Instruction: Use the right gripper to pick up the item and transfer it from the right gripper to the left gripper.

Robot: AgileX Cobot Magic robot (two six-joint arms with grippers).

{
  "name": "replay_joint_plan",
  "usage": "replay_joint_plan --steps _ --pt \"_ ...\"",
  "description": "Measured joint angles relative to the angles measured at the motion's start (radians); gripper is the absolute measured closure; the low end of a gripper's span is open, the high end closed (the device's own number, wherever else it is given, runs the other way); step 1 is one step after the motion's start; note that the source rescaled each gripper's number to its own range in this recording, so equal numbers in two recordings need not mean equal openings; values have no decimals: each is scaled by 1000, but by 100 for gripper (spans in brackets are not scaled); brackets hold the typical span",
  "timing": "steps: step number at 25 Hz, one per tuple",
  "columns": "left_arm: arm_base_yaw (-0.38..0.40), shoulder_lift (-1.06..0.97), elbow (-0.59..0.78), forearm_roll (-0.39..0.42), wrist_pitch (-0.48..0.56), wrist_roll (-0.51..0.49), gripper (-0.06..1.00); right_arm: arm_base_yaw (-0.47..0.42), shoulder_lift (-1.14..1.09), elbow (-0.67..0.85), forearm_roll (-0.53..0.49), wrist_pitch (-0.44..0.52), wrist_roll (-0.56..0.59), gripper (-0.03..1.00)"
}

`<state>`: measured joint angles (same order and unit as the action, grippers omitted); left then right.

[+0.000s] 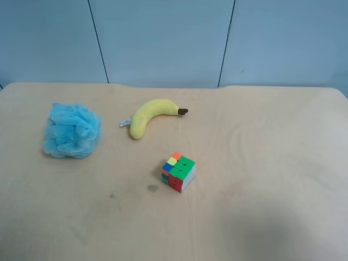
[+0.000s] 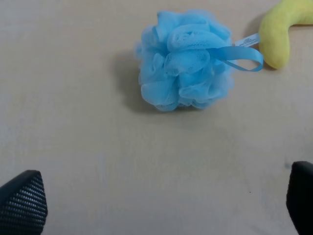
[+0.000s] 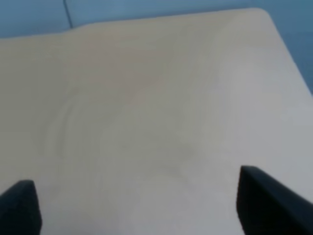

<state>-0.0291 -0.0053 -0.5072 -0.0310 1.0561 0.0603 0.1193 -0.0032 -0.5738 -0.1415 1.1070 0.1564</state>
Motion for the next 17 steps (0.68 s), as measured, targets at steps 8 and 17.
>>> replay_joint_plan --steps 8,17 --pt "0 0 0 0 0 0 -6 -88 0 0 0 0 0 23" --pt "0 0 0 0 0 0 -6 -90 0 0 0 0 0 23"
